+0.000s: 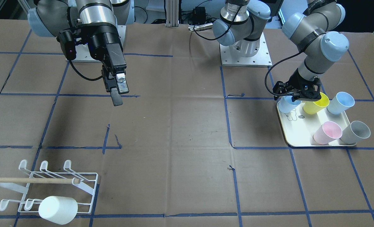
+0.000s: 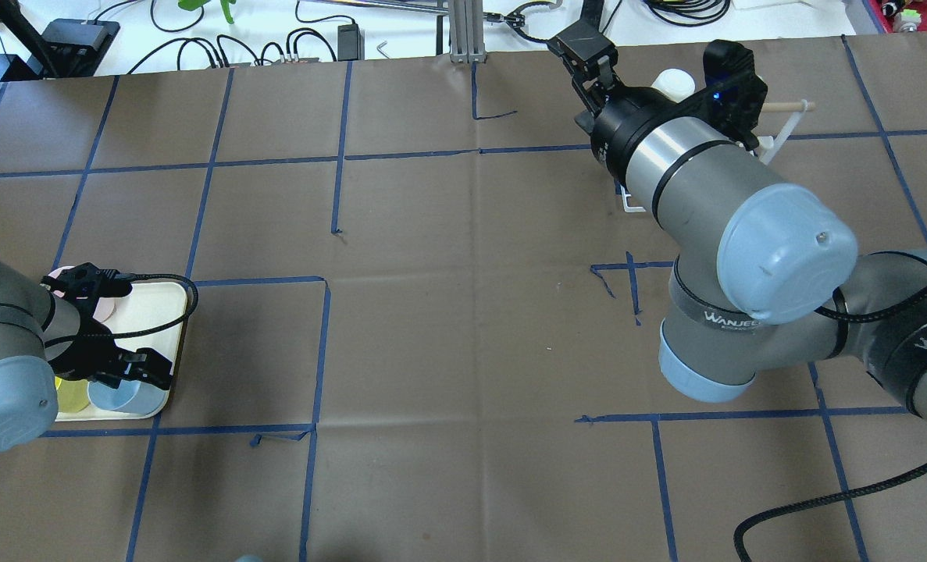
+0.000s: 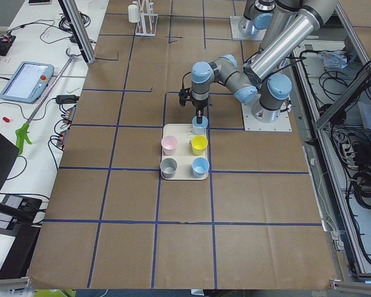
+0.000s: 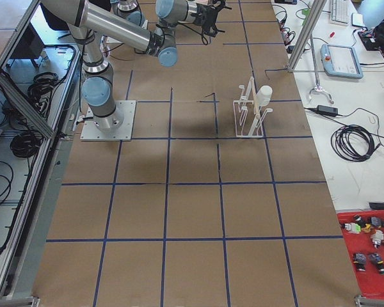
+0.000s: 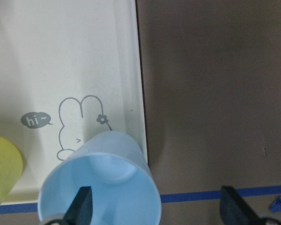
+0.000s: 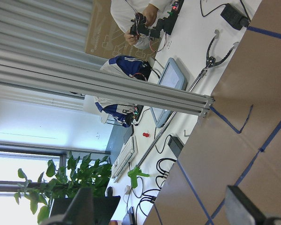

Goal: Transfer IKEA cup to right arm and place on rack

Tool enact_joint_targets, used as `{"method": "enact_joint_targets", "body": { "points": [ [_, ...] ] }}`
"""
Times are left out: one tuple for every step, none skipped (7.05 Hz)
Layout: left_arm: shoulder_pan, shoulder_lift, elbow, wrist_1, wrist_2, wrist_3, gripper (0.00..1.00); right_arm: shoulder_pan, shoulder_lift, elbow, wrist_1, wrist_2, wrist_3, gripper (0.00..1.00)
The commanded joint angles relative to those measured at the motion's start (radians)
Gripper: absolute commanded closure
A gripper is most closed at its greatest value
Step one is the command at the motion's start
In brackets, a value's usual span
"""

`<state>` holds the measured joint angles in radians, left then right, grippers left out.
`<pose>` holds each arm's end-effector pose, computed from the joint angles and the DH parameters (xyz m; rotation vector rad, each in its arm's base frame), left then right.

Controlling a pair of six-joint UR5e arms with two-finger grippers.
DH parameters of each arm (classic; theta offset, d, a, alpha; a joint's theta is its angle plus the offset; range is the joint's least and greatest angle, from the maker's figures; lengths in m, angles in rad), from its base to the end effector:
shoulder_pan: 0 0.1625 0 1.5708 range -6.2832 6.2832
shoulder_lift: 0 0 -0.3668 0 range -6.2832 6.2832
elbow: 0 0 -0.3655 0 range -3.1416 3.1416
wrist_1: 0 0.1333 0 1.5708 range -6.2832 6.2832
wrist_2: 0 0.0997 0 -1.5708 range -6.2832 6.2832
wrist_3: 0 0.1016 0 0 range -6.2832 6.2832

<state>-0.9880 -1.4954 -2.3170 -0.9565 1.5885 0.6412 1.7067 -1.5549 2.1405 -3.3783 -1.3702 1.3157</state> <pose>0.0842 -0.3667 0.1940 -0.0919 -3.1210 -0.0881 0.2115 -0.4132 0.3869 1.0074 1.7613 -0.9251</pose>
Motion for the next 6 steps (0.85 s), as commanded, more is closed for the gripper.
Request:
{"method": "enact_joint_targets", "body": {
  "points": [
    [0.0, 0.0, 0.004, 0.001, 0.001, -0.018, 0.97, 0.001, 0.001, 0.003, -0.035, 0.007, 0.123, 0.0],
    [0.0, 0.0, 0.005, 0.002, 0.001, -0.024, 1.0, 0.001, -0.001, 0.001, -0.048, -0.001, 0.111, 0.0],
    [0.0, 0.0, 0.007, 0.002, -0.001, -0.025, 1.0, 0.001, -0.001, 0.001, -0.046, -0.001, 0.111, 0.0],
    [0.0, 0.001, 0.027, -0.001, 0.001, -0.026, 1.0, 0.001, 0.002, 0.003, -0.042, -0.001, 0.111, 0.0],
    [0.0, 0.01, 0.072, -0.033, 0.002, -0.028, 1.0, -0.001, 0.004, 0.001, -0.039, -0.001, 0.111, 0.0],
    [0.0, 0.023, 0.135, -0.122, 0.002, -0.029, 1.0, -0.001, 0.006, 0.001, -0.039, -0.001, 0.111, 0.0]
  ]
}}
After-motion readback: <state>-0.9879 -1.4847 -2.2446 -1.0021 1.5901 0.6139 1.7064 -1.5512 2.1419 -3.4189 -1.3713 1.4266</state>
